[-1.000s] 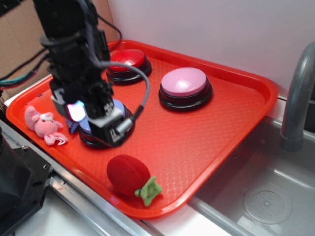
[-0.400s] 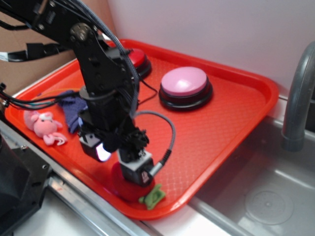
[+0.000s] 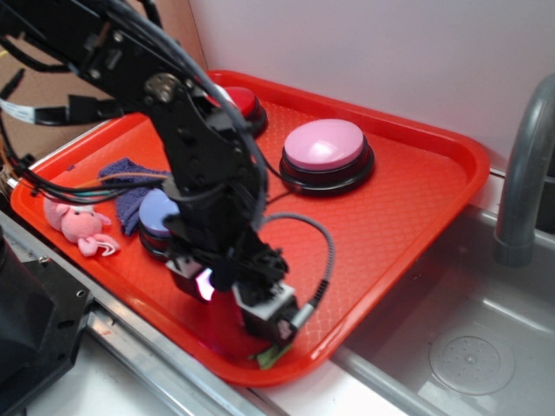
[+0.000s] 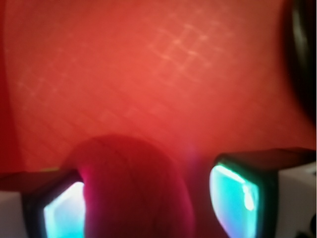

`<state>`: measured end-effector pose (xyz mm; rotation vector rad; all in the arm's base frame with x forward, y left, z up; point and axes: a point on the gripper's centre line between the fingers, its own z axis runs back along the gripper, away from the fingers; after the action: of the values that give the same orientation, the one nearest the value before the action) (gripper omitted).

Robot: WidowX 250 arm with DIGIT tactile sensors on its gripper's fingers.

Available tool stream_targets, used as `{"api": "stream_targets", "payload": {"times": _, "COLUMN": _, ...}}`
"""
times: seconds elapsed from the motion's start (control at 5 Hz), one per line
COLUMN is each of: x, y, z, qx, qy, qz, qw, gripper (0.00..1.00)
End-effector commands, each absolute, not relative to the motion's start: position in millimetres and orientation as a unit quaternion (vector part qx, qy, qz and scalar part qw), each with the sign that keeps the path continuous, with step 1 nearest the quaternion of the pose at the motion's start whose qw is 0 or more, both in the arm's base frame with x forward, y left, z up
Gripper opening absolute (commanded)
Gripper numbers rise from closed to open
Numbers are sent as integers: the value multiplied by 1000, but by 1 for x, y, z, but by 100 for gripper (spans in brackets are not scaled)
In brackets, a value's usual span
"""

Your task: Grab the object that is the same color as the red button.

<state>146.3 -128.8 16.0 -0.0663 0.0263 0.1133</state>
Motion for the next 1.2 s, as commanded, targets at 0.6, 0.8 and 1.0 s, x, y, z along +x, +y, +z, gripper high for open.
{"api": "stream_targets", "payload": {"times": 0.6, "x": 156, "y": -84, "z": 74, "qx": -1, "qy": -74, "qz": 112, "qw": 991, "gripper": 0}}
{"api": "stream_targets", "payload": {"times": 0.8, "x": 175, "y": -44, "z": 115, "qx": 9, "qy": -93, "qz": 129, "qw": 987, "gripper": 0}}
{"api": "stream_targets", "payload": {"times": 1.0, "x": 182, "y": -14, "z": 146, "qx": 11, "qy": -98, "qz": 142, "qw": 985, "gripper": 0}}
